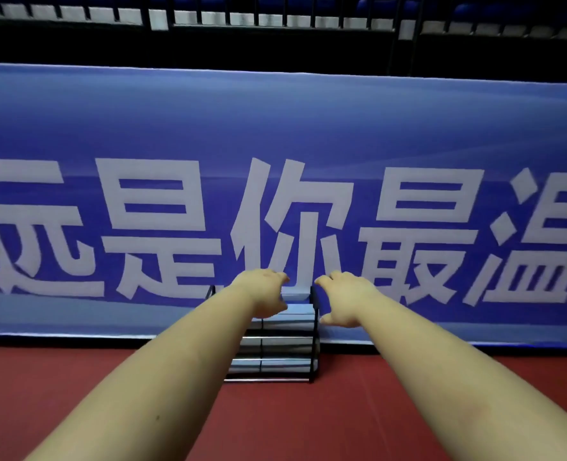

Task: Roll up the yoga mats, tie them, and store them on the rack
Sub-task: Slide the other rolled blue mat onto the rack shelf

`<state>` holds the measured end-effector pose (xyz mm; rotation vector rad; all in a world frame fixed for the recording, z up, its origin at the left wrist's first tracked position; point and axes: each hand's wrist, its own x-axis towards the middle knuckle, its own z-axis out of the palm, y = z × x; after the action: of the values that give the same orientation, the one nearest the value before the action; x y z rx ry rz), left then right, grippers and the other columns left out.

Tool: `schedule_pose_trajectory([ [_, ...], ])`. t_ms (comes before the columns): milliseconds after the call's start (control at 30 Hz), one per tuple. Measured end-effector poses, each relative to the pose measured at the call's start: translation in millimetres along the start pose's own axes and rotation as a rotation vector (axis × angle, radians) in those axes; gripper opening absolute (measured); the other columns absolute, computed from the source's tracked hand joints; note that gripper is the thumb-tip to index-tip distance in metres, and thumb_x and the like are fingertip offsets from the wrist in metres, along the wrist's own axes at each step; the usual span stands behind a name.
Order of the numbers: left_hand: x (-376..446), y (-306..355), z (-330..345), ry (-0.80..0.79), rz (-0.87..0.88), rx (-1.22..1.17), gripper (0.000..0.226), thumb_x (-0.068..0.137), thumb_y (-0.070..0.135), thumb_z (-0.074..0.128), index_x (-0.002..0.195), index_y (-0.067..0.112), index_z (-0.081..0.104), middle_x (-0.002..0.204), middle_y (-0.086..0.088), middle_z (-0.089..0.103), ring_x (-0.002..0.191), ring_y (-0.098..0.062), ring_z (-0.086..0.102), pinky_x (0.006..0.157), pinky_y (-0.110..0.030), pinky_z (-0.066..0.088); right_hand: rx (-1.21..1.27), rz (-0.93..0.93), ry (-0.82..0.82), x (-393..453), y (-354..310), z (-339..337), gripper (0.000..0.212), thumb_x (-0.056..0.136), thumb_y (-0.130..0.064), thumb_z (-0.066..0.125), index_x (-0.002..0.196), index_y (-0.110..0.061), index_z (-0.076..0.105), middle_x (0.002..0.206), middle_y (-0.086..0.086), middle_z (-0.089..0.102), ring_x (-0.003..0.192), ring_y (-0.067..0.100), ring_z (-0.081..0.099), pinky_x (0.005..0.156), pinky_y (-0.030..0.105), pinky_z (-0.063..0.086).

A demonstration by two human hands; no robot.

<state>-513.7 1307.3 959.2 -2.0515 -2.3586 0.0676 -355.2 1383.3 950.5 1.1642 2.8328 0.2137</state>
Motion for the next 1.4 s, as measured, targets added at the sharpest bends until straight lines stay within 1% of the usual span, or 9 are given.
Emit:
schedule_pose_trajectory([
  [133,-90.4,-7.4,2.2,-0.055,-0.057,-0.055,0.057,0.091,0.040,0.055,0.142,0.023,0.034,0.140,-0.002,0.044,0.126,-0.022,0.044,0.102,-0.038,0.040,0.009,-0.034,-0.028,-72.0,-62.7,-16.6,0.073,0.082,-0.048,0.064,0.142,-0.020,0.032,0.135,0.005,0.043,0.123,0.026,0.044,0.098,0.041,0.043],
  [400,-222.6,41.1,-27.5,0.031,-0.021,-0.129,0.056,0.093,0.037,0.054,0.143,0.024,0.034,0.142,-0.001,0.043,0.128,-0.019,0.042,0.101,-0.035,0.038,0.110,-0.024,0.024,-197.5,-103.5,-45.9,0.073,0.082,-0.045,0.063,0.143,-0.022,0.030,0.137,0.004,0.042,0.123,0.024,0.043,0.097,0.038,0.043],
  [500,-266.3,66.0,-22.6,0.042,-0.048,-0.115,0.053,0.092,0.038,0.053,0.141,0.024,0.036,0.140,0.000,0.046,0.127,-0.019,0.043,0.099,-0.034,0.039,0.186,-0.037,0.024,-240.4,-114.5,-33.6,0.076,0.082,-0.045,0.064,0.145,-0.023,0.028,0.140,0.004,0.039,0.126,0.025,0.042,0.099,0.039,0.042],
  [667,-334.8,116.3,5.8,-0.061,-0.091,-0.101,0.058,0.092,0.041,0.054,0.143,0.022,0.034,0.142,-0.002,0.043,0.129,-0.020,0.042,0.101,-0.034,0.038,0.170,-0.057,-0.051,-320.9,-124.3,6.9,0.079,0.082,-0.048,0.064,0.146,-0.022,0.026,0.144,0.005,0.034,0.132,0.025,0.037,0.104,0.039,0.036],
  [833,-391.4,151.4,9.1,-0.090,-0.054,-0.084,0.058,0.092,0.040,0.054,0.143,0.020,0.034,0.144,-0.004,0.042,0.131,-0.022,0.040,0.104,-0.035,0.035,0.154,-0.019,-0.024,-394.0,-124.6,1.8,0.076,0.083,-0.048,0.064,0.145,-0.021,0.028,0.143,0.005,0.036,0.131,0.025,0.037,0.103,0.038,0.036],
  [1033,-459.5,183.1,-2.2,-0.047,0.062,-0.040,0.055,0.092,0.042,0.053,0.140,0.019,0.039,0.141,-0.004,0.045,0.127,-0.023,0.044,0.103,-0.037,0.039,0.128,0.150,-0.018,-492.6,-137.5,-6.0,0.073,0.084,-0.048,0.063,0.142,-0.019,0.031,0.137,0.008,0.039,0.127,0.027,0.040,0.101,0.040,0.039],
  [1200,-556.8,189.9,27.9,-0.038,0.155,-0.057,0.058,0.092,0.044,0.053,0.142,0.019,0.037,0.143,-0.005,0.043,0.130,-0.023,0.041,0.105,-0.035,0.036,0.114,0.286,-0.080,-586.7,-194.0,4.0,0.077,0.083,-0.049,0.064,0.145,-0.019,0.029,0.142,0.008,0.036,0.131,0.027,0.037,0.103,0.040,0.037],
  [1333,-626.7,190.8,49.3,-0.119,0.170,-0.102,0.062,0.092,0.044,0.054,0.144,0.017,0.034,0.145,-0.007,0.040,0.133,-0.024,0.039,0.106,-0.033,0.033,0.044,0.259,-0.146,-646.9,-244.9,0.9,0.077,0.082,-0.049,0.065,0.144,-0.020,0.030,0.140,0.008,0.037,0.130,0.027,0.038,0.103,0.040,0.038],
  [1400,-649.3,195.8,43.2,-0.100,0.187,-0.103,0.062,0.092,0.045,0.054,0.144,0.018,0.033,0.145,-0.007,0.040,0.133,-0.024,0.039,0.106,-0.033,0.033,0.043,0.253,-0.142,-671.0,-258.1,-5.4,0.077,0.082,-0.049,0.064,0.144,-0.020,0.029,0.140,0.007,0.037,0.129,0.027,0.038,0.103,0.040,0.038],
])
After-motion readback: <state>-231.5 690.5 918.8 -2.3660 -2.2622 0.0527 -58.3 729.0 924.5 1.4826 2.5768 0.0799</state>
